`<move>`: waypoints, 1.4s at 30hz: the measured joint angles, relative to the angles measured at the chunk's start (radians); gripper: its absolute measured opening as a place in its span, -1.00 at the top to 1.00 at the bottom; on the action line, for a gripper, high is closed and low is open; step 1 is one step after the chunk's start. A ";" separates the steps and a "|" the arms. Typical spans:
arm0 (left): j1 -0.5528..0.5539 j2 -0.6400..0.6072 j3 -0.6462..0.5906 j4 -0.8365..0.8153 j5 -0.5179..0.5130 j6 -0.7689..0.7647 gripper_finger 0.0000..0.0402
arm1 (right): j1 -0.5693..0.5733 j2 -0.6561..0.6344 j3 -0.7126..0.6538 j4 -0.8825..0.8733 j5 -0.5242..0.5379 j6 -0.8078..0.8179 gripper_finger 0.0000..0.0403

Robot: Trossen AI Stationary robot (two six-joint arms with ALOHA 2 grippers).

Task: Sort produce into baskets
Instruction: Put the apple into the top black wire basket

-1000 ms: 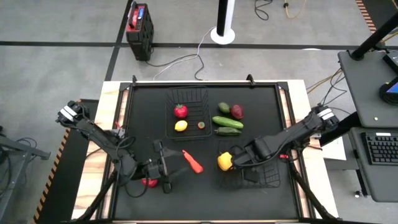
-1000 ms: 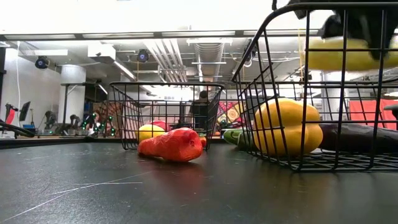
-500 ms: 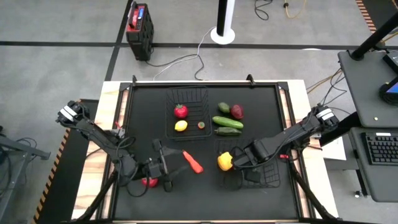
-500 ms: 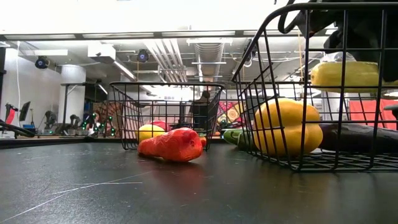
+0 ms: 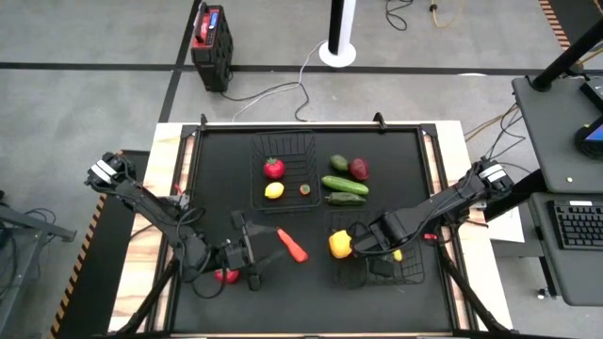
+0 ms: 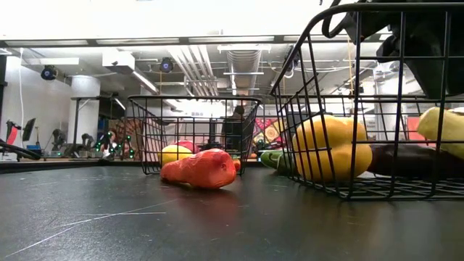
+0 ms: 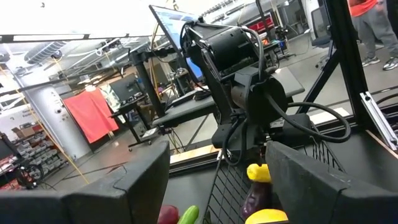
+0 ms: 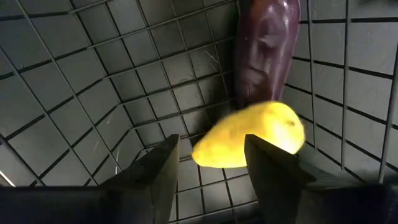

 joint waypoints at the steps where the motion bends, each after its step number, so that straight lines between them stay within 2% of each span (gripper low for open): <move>1: 0.000 0.000 0.000 0.000 0.000 0.000 -0.23 | 0.000 0.000 0.000 0.000 0.000 0.000 0.13; 8: 0.000 0.000 0.000 -0.011 -0.001 -0.041 -0.23 | -0.001 0.000 0.021 0.001 0.001 -0.001 0.13; 14: 0.001 0.000 0.000 -0.014 -0.020 -0.048 -0.23 | -0.003 -0.001 0.113 0.000 0.009 -0.012 0.14; 19: 0.001 0.000 0.000 -0.015 -0.026 -0.048 -0.23 | -0.016 -0.002 0.209 -0.001 0.097 -0.021 0.11; 24: 0.001 0.000 0.000 -0.015 -0.027 -0.048 -0.23 | -0.078 -0.002 0.287 -0.003 0.169 -0.058 0.07; 32: 0.001 0.000 0.000 -0.015 -0.027 -0.048 -0.23 | -0.254 -0.003 0.318 -0.001 0.194 -0.173 0.05; 42: 0.001 0.000 0.000 -0.043 -0.054 -0.043 -0.23 | -0.566 -0.002 0.318 -0.001 0.194 -0.250 0.05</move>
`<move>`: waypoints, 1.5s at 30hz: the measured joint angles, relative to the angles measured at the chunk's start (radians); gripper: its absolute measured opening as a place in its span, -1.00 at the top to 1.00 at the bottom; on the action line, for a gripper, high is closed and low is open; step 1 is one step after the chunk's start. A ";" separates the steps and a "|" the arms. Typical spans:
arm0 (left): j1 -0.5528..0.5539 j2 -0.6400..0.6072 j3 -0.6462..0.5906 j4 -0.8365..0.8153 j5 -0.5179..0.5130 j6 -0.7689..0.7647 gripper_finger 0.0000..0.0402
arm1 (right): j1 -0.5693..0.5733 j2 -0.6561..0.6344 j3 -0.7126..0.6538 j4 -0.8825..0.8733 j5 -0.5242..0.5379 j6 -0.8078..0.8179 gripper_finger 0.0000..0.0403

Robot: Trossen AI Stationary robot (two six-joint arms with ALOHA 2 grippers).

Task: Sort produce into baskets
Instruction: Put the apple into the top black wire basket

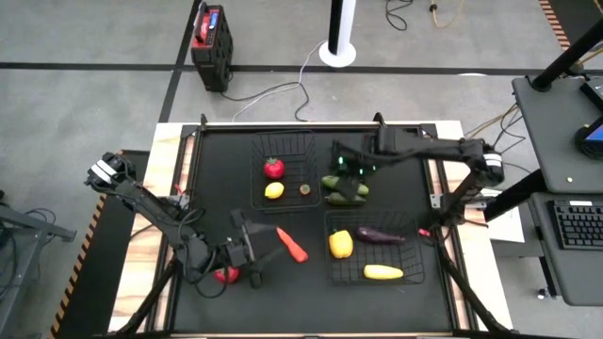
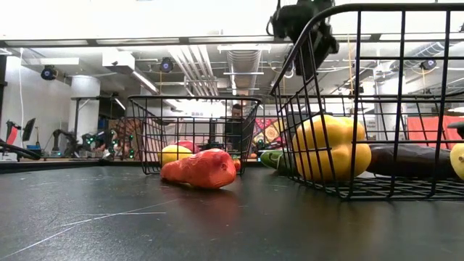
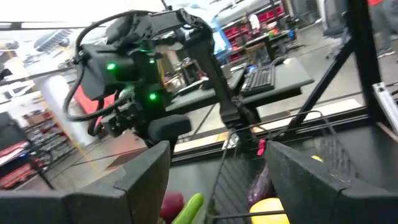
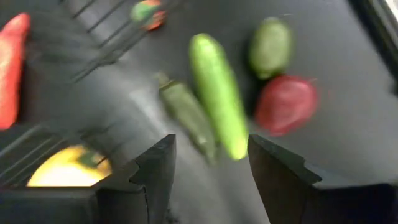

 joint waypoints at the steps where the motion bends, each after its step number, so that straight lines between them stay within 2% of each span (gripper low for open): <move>1: 0.000 0.000 0.000 0.000 -0.014 0.004 -0.23 | -0.031 0.000 0.000 0.000 -0.001 -0.008 0.05; 8: 0.000 0.000 0.000 0.000 -0.079 0.026 -0.23 | -0.220 0.023 -0.006 0.001 -0.002 -0.046 -0.10; 14: 0.000 0.000 0.000 0.000 -0.114 0.071 -0.23 | -0.298 0.075 -0.017 0.013 -0.003 -0.062 -0.31; 28: 0.000 0.000 0.000 -0.028 -0.114 0.077 -0.23 | -0.314 0.092 -0.099 0.050 -0.036 -0.083 -0.53; 45: 0.000 0.000 -0.002 -0.029 -0.153 0.067 -0.23 | -0.354 0.088 -0.222 0.188 -0.029 -0.109 -0.54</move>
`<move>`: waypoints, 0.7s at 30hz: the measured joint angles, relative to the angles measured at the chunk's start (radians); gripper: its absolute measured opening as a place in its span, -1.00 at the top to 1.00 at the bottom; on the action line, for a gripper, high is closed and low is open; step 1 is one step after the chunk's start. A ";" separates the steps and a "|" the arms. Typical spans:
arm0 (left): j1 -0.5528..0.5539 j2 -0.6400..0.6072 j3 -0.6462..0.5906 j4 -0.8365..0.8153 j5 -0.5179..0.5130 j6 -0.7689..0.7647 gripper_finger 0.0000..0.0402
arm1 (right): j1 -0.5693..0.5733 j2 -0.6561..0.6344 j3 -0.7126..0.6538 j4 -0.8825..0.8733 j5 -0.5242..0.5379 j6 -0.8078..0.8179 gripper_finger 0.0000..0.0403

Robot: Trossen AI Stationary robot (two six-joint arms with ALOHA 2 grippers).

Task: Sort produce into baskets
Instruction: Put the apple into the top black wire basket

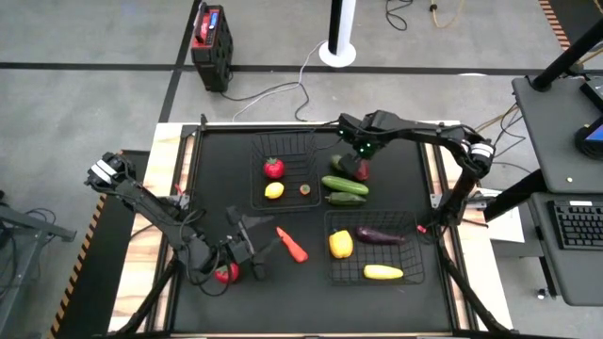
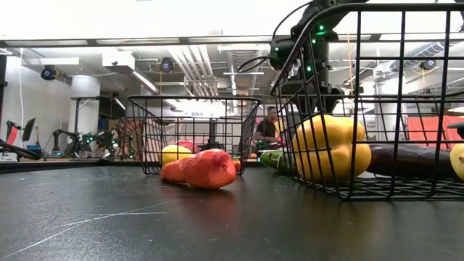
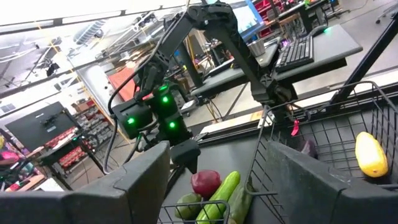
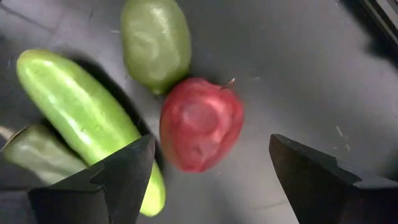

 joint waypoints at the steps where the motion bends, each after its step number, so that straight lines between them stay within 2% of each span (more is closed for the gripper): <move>1: 0.000 0.000 0.000 0.000 0.000 -0.002 -0.23 | -0.004 0.000 -0.006 0.012 0.000 0.000 -0.55; 21: 0.000 0.000 0.000 -0.024 -0.001 -0.034 -0.23 | -0.004 -0.001 -0.166 0.193 -0.037 0.014 -0.59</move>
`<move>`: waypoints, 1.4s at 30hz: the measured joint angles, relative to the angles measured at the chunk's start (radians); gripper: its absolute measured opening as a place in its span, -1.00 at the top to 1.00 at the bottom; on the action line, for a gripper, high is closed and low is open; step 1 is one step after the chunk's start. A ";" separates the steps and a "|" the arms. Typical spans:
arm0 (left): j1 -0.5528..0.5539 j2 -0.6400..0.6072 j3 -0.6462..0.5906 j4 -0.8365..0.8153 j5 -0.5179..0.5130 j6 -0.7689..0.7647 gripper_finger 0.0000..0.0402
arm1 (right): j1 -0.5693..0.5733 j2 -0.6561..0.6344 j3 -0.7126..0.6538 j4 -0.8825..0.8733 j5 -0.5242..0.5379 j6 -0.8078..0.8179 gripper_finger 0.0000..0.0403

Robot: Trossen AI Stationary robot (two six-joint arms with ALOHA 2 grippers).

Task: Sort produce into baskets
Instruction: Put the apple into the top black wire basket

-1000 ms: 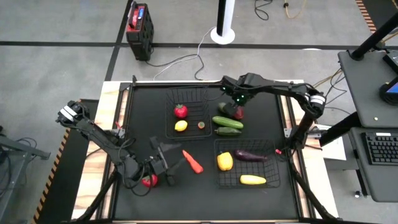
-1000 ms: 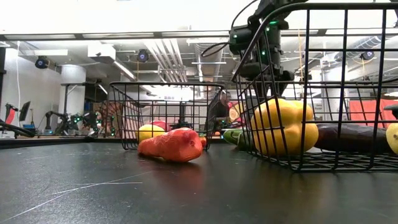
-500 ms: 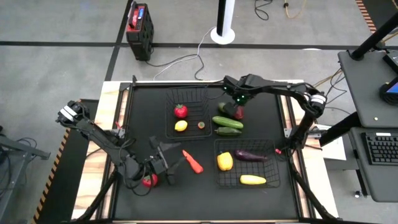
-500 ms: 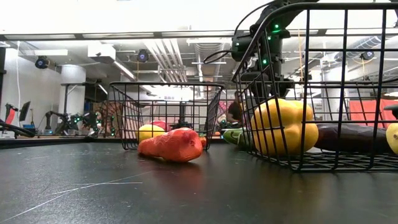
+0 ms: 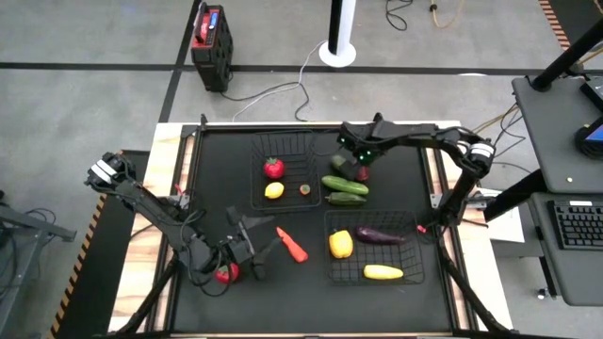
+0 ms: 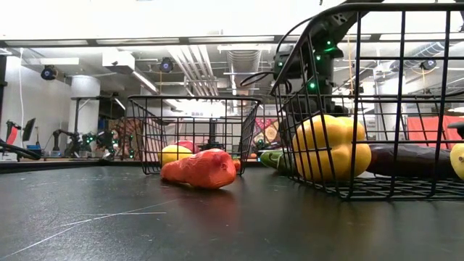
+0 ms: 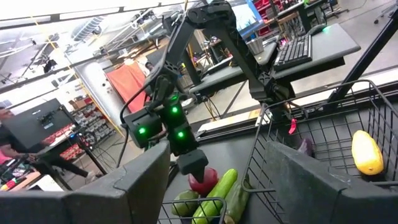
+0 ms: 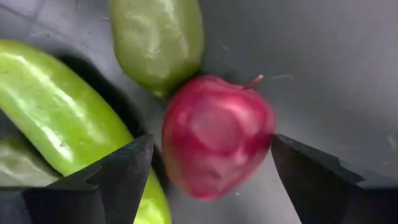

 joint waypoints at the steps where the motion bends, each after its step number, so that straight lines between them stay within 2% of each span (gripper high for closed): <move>1: 0.000 0.000 0.000 0.000 0.000 0.000 -0.23 | 0.000 0.000 -0.008 0.009 -0.005 0.001 -0.59; 8: 0.000 0.000 0.000 0.000 0.000 0.000 -0.23 | 0.000 -0.001 -0.043 0.059 -0.009 0.017 -0.53; 23: 0.000 0.000 0.000 -0.008 0.000 0.013 -0.23 | 0.000 -0.003 -0.060 0.090 -0.006 0.043 -0.28; 30: 0.000 0.000 0.000 -0.008 0.000 0.019 -0.23 | 0.000 -0.010 -0.054 0.077 -0.006 0.040 -0.25; 42: 0.000 0.000 0.000 -0.003 0.009 0.003 -0.23 | 0.000 -0.153 -0.034 0.051 -0.009 0.027 -0.25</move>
